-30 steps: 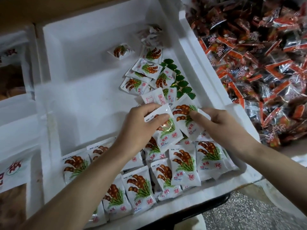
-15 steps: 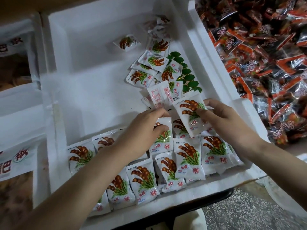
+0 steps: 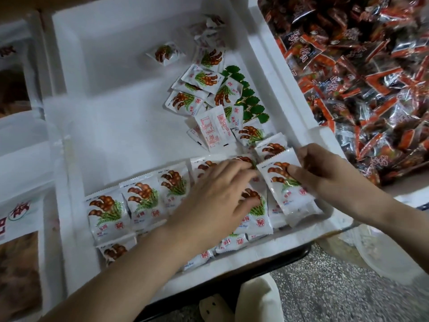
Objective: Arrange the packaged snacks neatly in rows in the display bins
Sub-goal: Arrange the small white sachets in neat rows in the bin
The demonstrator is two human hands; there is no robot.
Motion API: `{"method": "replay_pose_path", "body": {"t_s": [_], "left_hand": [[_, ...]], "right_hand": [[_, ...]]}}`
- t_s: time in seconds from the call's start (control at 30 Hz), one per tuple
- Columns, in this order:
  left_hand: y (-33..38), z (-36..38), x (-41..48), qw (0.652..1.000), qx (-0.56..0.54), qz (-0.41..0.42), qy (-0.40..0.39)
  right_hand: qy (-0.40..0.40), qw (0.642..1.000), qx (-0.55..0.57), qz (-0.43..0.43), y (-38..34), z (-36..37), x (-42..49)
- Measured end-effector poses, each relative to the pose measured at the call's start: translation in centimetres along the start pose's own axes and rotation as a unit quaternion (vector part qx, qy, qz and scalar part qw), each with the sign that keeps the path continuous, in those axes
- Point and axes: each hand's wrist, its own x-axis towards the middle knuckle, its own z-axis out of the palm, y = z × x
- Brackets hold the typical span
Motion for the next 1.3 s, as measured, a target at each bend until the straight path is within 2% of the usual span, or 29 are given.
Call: {"method": "replay_pose_path", "body": {"t_s": [0.1, 0.2, 0.37, 0.6, 0.7, 0.83, 0.93, 1.03, 1.13, 1.17, 1.23, 1.3], "left_hand": [[0.9, 1.5, 0.5, 0.997, 0.048, 0.023, -0.051], [1.0, 2.3, 0.7, 0.994, 0.088, 0.031, -0.048], [1.5, 2.9, 0.5, 0.994, 0.097, 0.004, -0.041], [2.8, 3.7, 1.1, 0.996, 0.086, -0.025, 0.016], [3.0, 4.5, 1.5, 0.998, 0.06, -0.013, 0.012], [3.3, 5.0, 1.6, 0.999, 0.049, -0.02, 0.011], [3.5, 5.1, 1.3, 0.998, 0.049, -0.027, 0.019], [3.4, 5.3, 1.1, 0.998, 0.053, -0.029, 0.033], [3.3, 5.2, 0.6, 0.991, 0.123, -0.036, 0.042], [3.1, 5.3, 0.4, 0.989, 0.137, -0.04, 0.036], [2.8, 5.6, 0.1, 0.989, 0.142, -0.042, 0.018], [2.7, 5.9, 0.1, 0.989, 0.144, -0.037, 0.012]], "right_hand": [[-0.022, 0.986, -0.163, -0.022, 0.6, -0.4, -1.5], [-0.042, 0.958, -0.263, -0.109, 1.1, -0.2, -2.4], [-0.053, 0.894, -0.376, -0.237, 2.3, 0.7, -1.8], [0.006, 0.845, -0.459, -0.275, 3.8, -0.5, -2.3], [0.017, 0.858, -0.433, -0.275, 4.3, -1.1, -2.2], [0.032, 0.93, -0.289, -0.227, 3.4, -2.4, -2.0], [-0.008, 0.957, -0.213, -0.199, 2.7, -2.6, -1.5], [-0.033, 0.943, -0.262, -0.201, 2.4, -1.6, -0.9], [0.001, 0.871, -0.426, -0.244, 3.7, 0.0, -1.1], [0.007, 0.857, -0.446, -0.257, 4.2, 0.4, -1.4], [0.02, 0.868, -0.416, -0.27, 4.9, 1.0, -1.9], [0.029, 0.898, -0.347, -0.271, 5.0, 1.4, -2.2]]}}
